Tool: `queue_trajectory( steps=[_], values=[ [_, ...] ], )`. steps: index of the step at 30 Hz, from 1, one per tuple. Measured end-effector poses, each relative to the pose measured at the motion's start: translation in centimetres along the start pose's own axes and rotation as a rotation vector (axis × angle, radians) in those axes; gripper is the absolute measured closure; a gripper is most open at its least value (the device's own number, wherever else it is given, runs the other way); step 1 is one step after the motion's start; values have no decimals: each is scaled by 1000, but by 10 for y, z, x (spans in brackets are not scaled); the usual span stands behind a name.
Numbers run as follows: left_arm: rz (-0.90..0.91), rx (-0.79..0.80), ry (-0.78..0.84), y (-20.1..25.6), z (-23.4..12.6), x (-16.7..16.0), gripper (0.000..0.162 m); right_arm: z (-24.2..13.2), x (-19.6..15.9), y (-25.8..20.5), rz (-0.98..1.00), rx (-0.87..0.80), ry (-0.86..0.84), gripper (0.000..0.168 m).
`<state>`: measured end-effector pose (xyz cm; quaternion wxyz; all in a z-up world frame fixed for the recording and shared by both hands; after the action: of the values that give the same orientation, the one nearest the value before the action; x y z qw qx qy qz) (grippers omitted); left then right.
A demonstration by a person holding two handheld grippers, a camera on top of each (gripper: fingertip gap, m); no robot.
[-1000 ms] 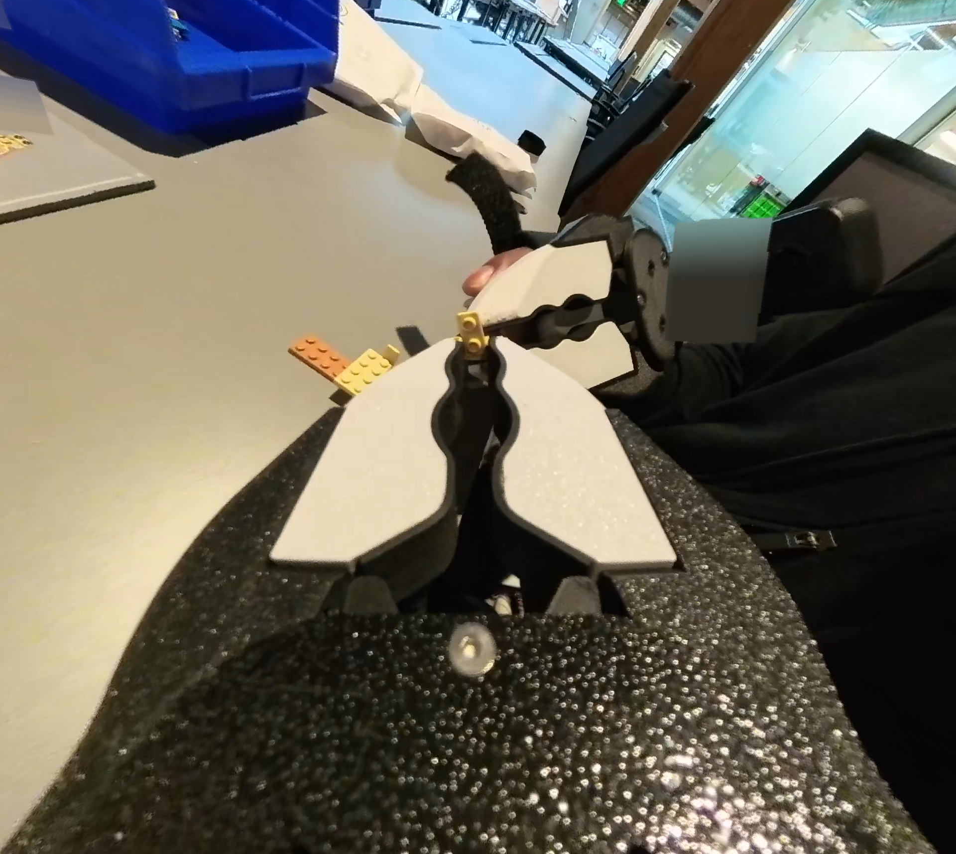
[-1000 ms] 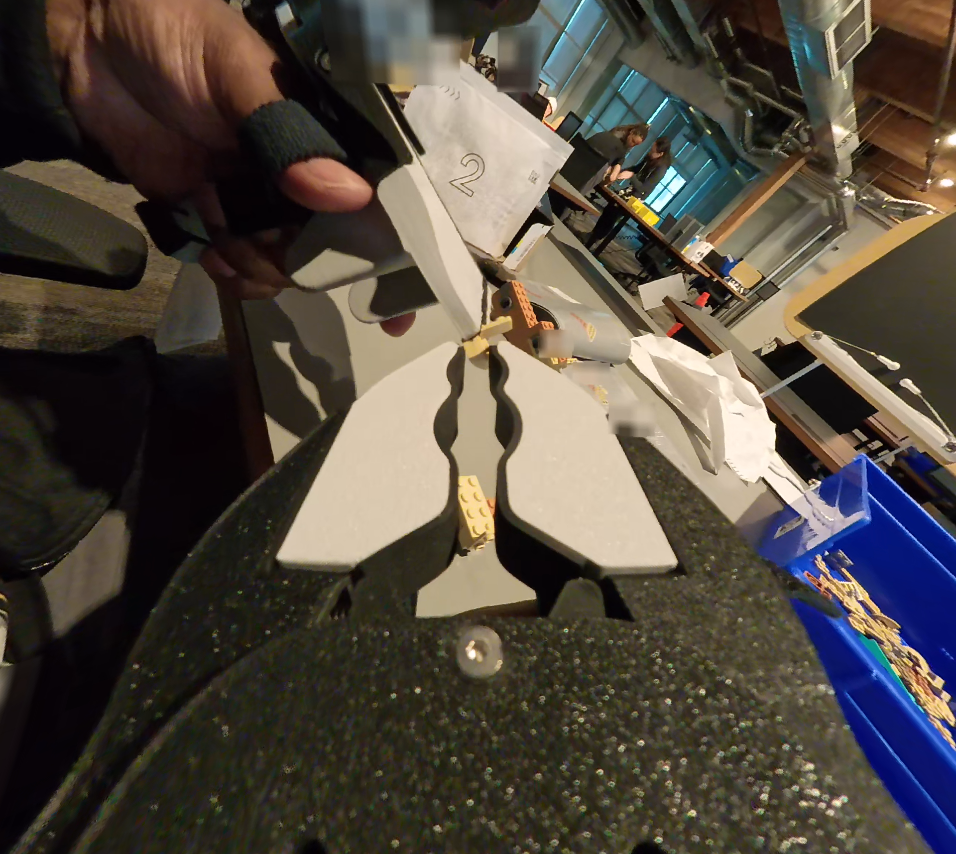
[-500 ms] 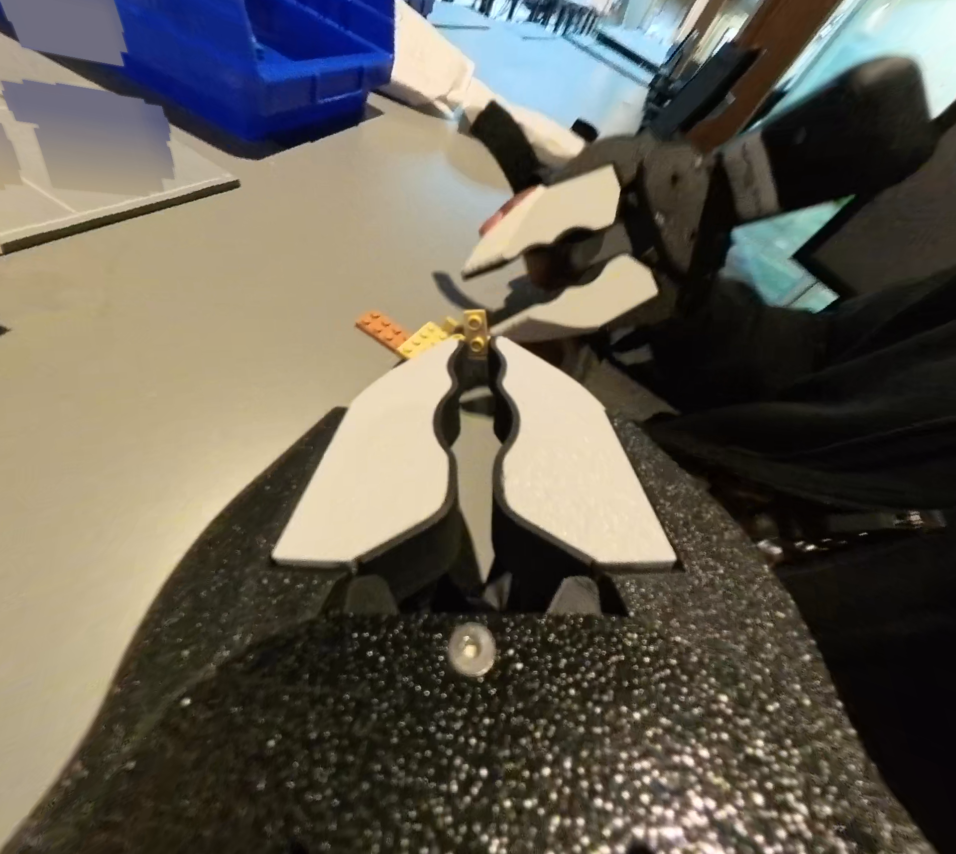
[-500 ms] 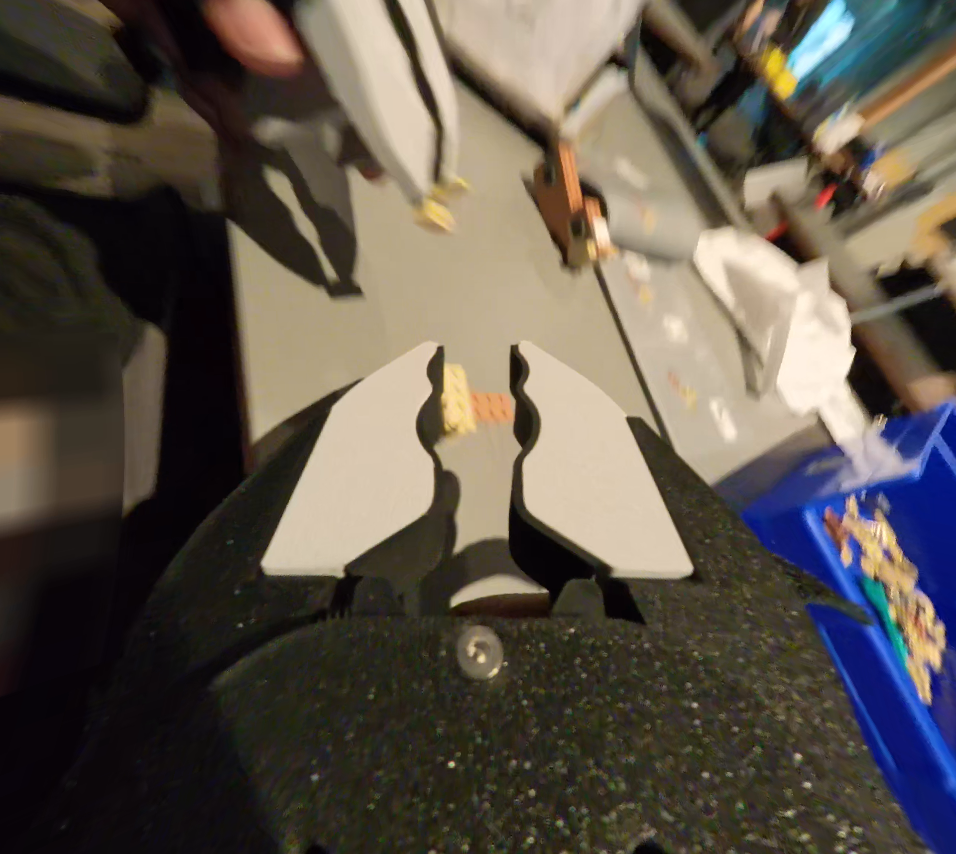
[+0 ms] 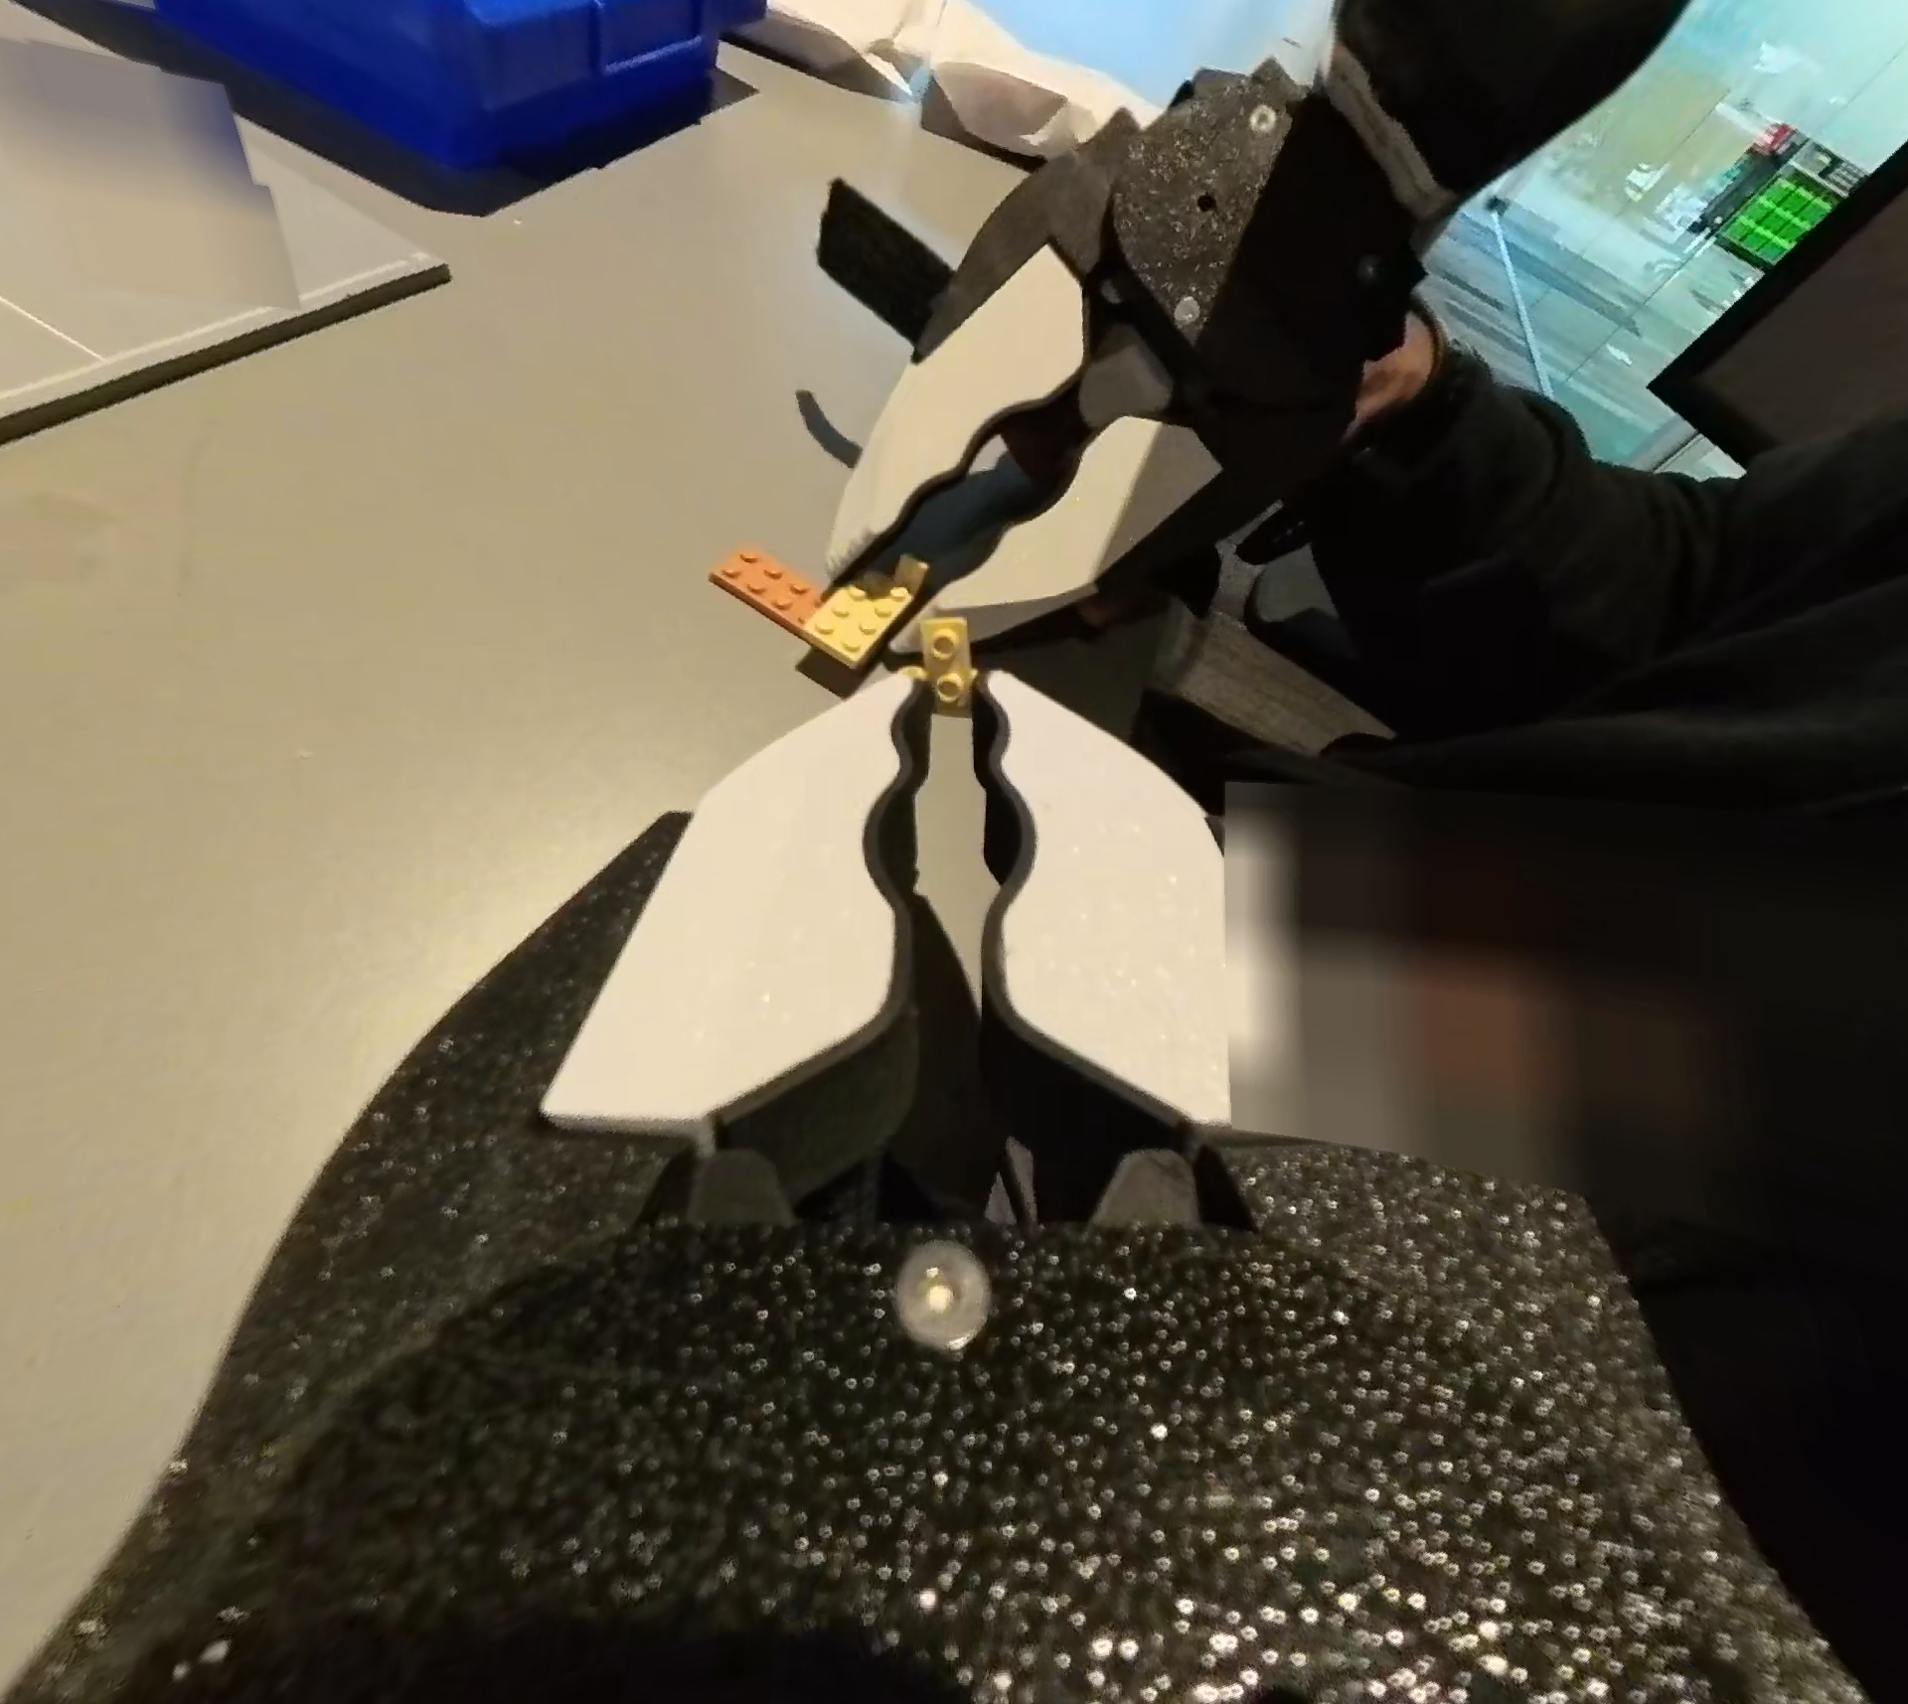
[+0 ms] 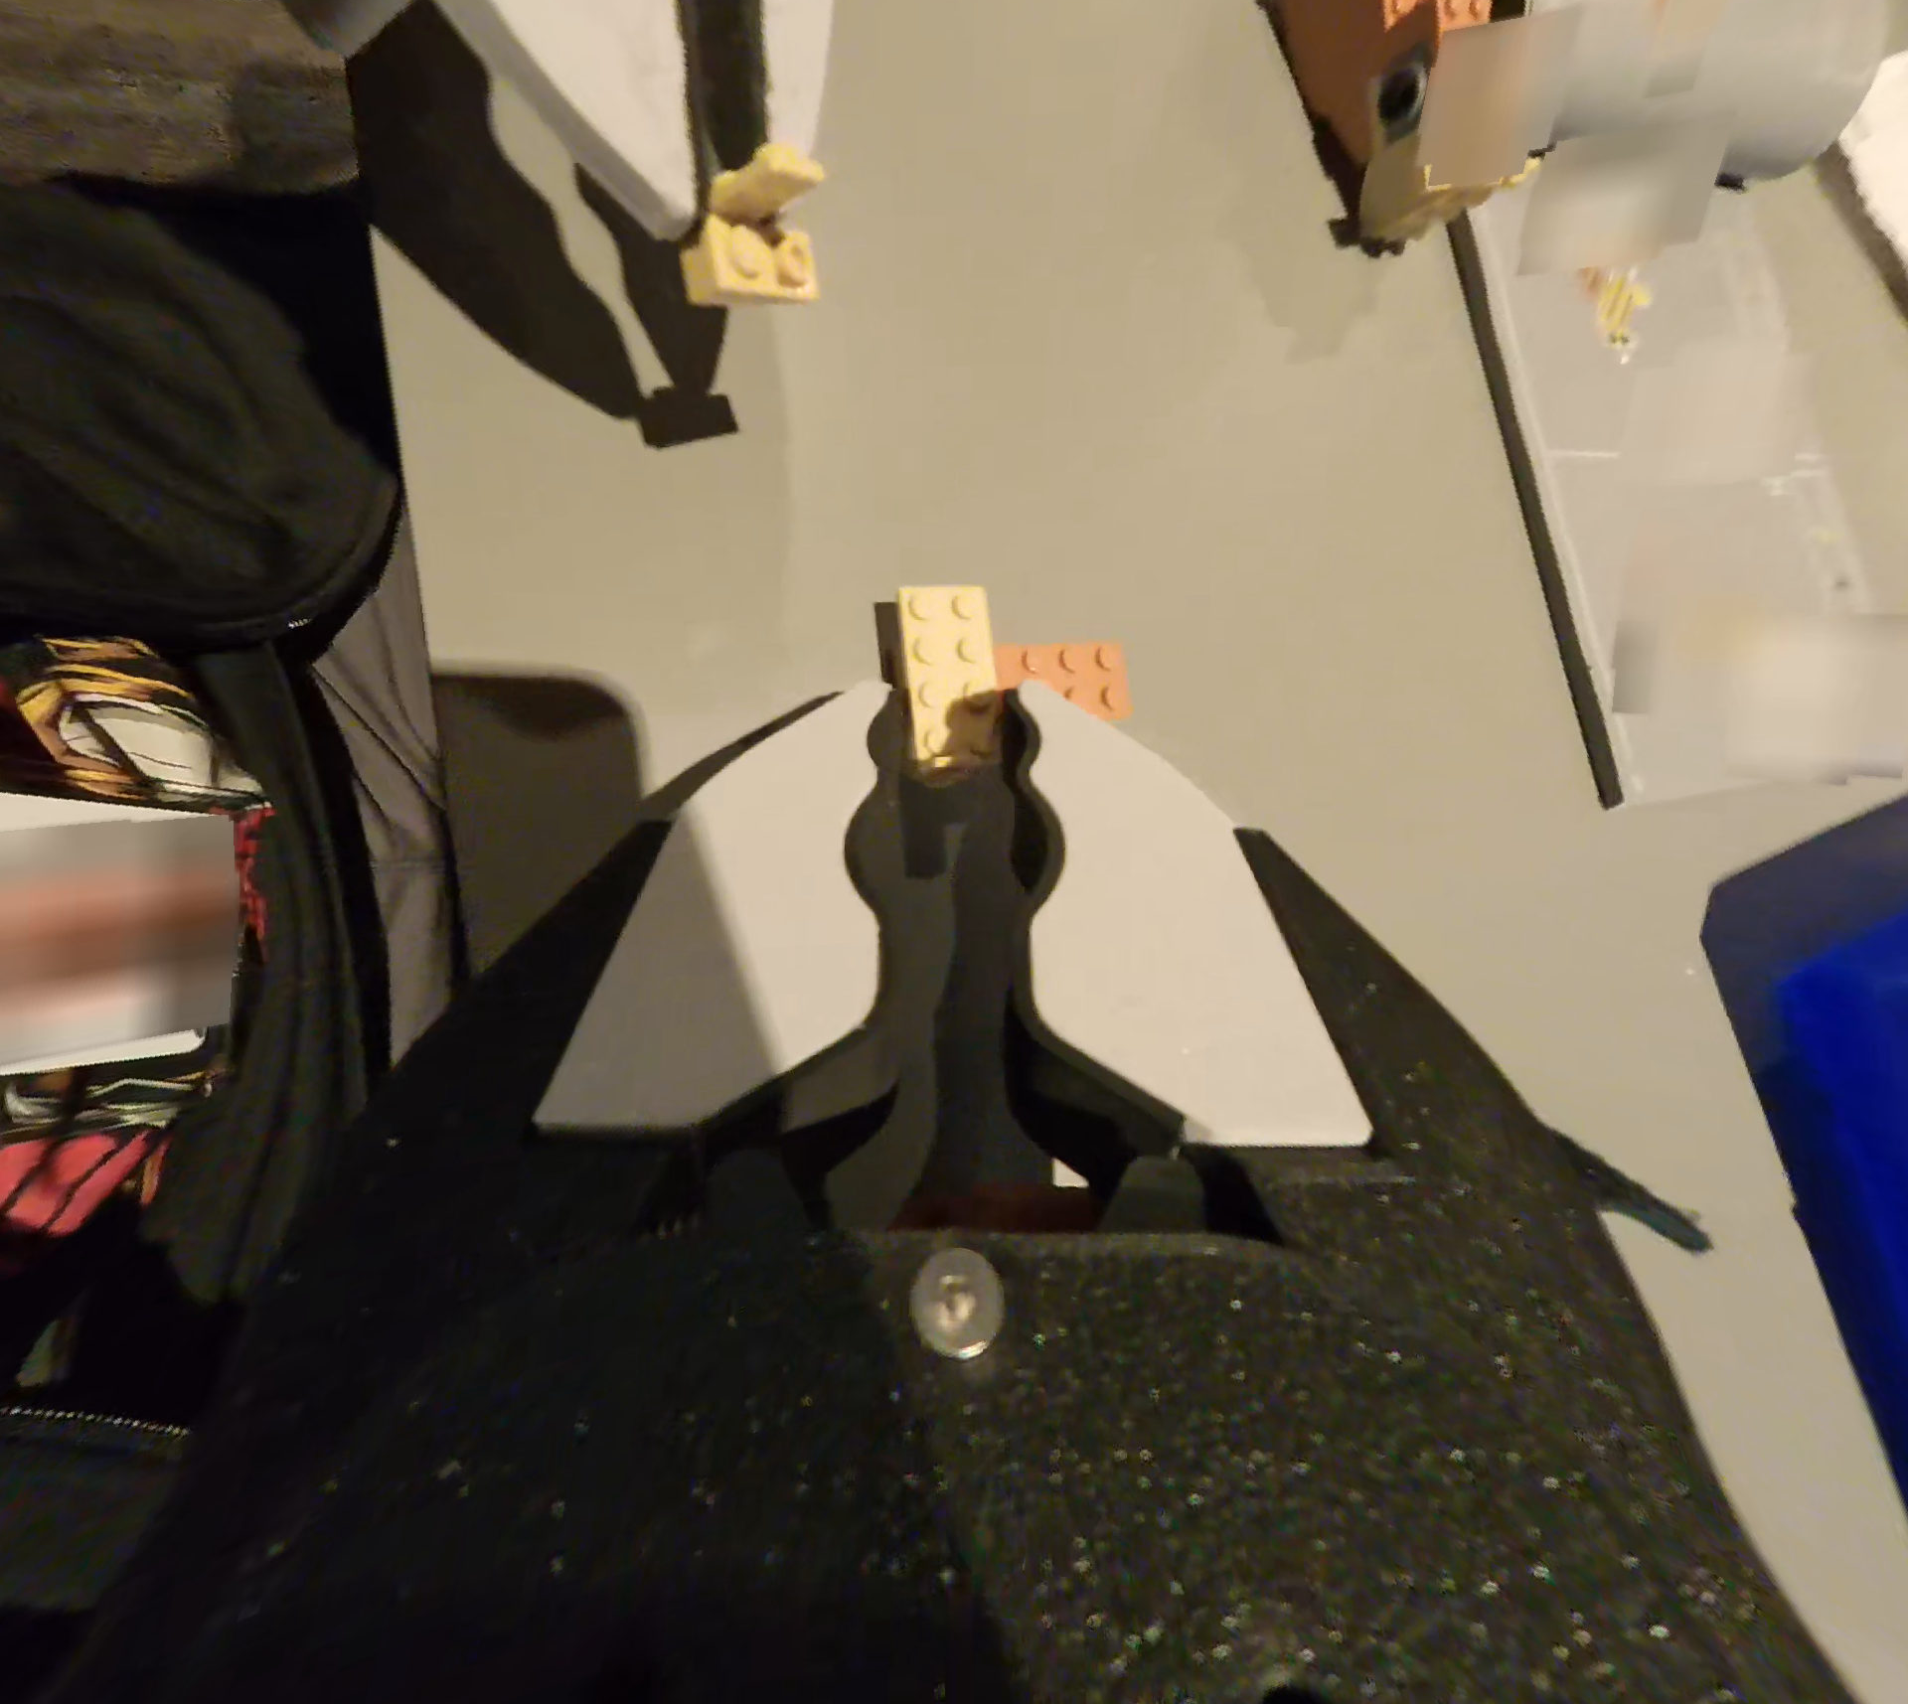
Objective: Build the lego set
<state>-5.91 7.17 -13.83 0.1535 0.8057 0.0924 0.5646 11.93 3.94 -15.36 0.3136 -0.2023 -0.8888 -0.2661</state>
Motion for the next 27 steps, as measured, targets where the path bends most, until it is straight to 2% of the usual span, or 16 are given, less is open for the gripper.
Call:
queue_trajectory(
  steps=[7, 13, 17, 22, 27],
  values=[
    [28, -13, 3, -5, 1, 2, 155, -2, -1, 7, 139, 33, 53, 152],
    [55, -90, 91, -1, -4, 14, 155, -28, 8, 12, 394, 262, 422, 151],
    [87, -119, 115, 10, -8, 28, 155, -35, 8, 13, 502, 363, 574, 151],
    [79, -136, 62, 22, -11, 47, 155, -43, 14, 6, 583, 446, 744, 152],
    [134, -118, -66, 34, -14, 68, 155, -47, 16, -2, 567, 379, 761, 152]
  ],
)
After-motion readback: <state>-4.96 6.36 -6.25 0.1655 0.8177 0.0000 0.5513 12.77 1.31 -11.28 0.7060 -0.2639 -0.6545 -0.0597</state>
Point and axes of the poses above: each gripper's, where its closed fingertips meet, z out along the fingers, x out of its top, y = z × x across the jaws, the point moved 9 cm from there along -z, back along the fingers, and after that the axes turned 5 degrees about -x, right-handed, at the moved point
